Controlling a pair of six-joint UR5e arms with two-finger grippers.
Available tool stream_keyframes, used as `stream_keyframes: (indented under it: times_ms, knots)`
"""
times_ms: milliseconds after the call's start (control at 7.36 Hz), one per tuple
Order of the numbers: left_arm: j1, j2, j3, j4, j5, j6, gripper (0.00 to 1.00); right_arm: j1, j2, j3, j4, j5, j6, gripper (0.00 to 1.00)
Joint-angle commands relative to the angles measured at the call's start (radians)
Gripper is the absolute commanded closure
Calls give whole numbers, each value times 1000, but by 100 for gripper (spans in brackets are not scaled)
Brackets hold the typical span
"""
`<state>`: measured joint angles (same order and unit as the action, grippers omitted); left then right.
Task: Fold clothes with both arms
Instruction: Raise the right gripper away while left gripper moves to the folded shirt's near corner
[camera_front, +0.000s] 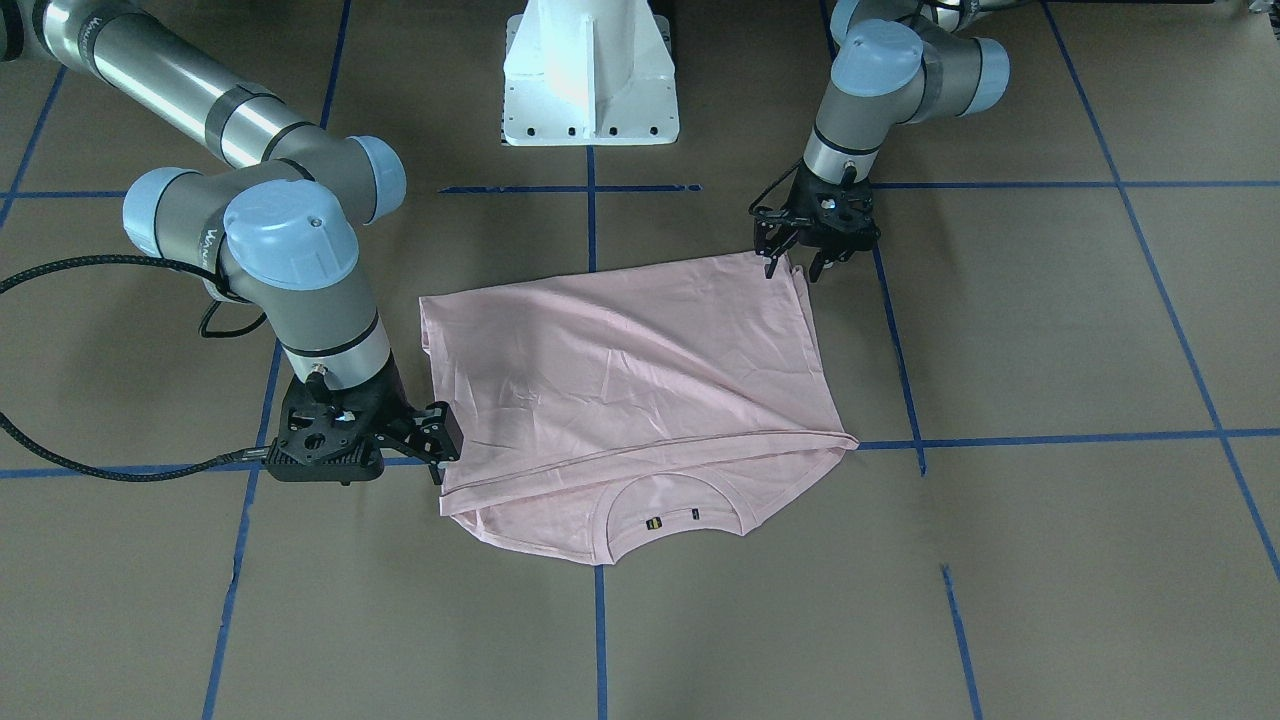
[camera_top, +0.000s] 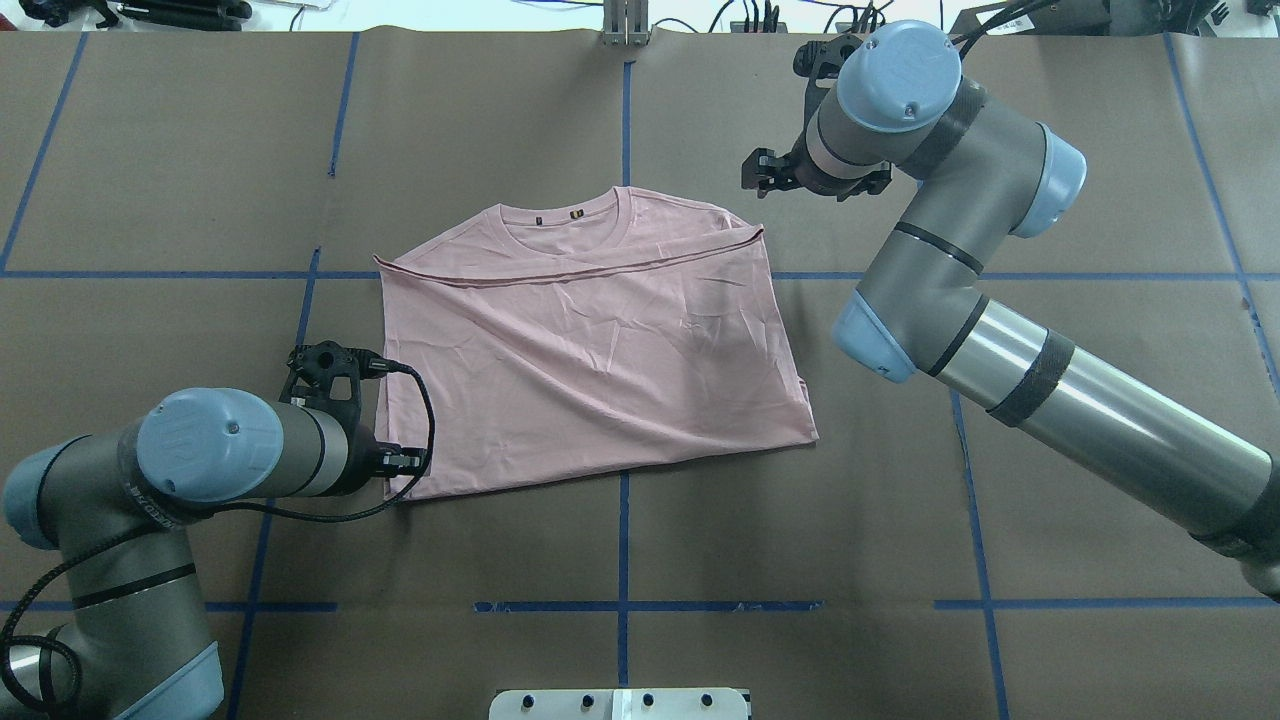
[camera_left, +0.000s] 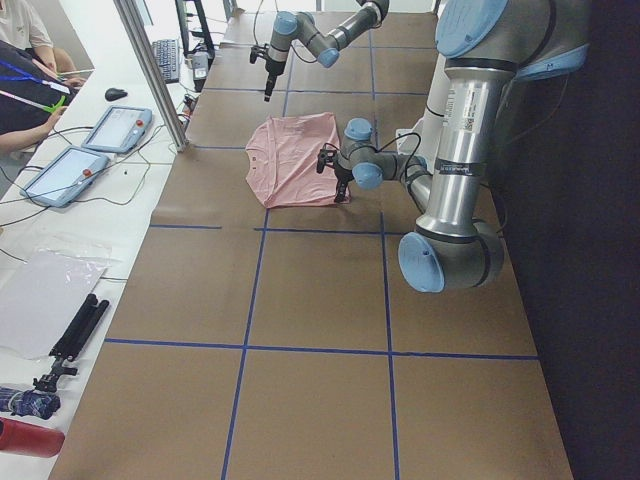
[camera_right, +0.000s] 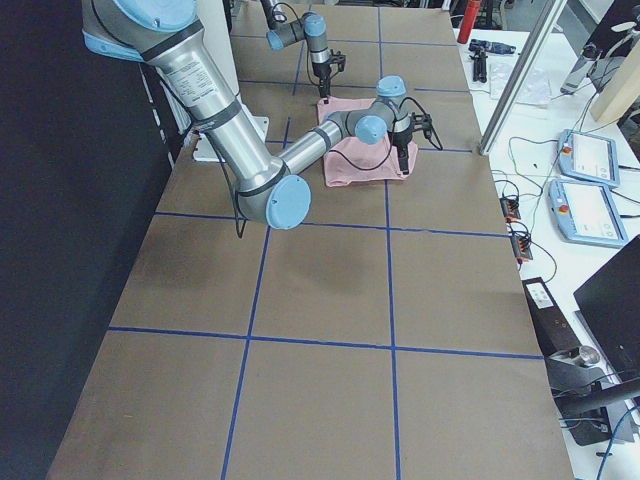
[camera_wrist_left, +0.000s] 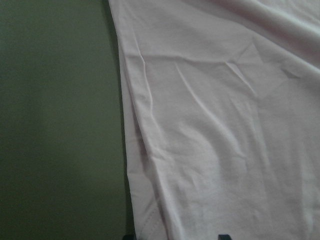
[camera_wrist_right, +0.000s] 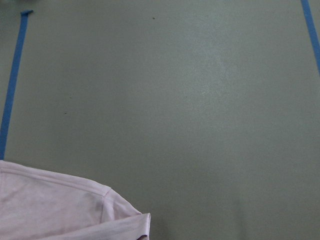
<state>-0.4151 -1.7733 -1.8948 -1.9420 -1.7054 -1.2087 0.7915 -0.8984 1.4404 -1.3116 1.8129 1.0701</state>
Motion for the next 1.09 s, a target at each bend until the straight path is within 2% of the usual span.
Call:
stream_keyframes:
  times_ms: [0, 408, 544, 679, 951]
  knots:
    - [19, 0, -6, 0, -3, -2, 41, 2, -1, 0, 0, 0, 1, 0]
    - [21, 0, -4, 0, -3, 0, 63, 0, 1, 2, 0, -1, 5, 0]
    - [21, 0, -4, 0, -3, -2, 78, 0, 1, 2, -2, -1, 5, 0]
    - [21, 0, -4, 0, -3, 0, 100, 0, 1, 2, -2, 0, 5, 0]
    - [15, 15, -9, 2, -3, 14, 100, 2, 1, 2, -2, -1, 5, 0]
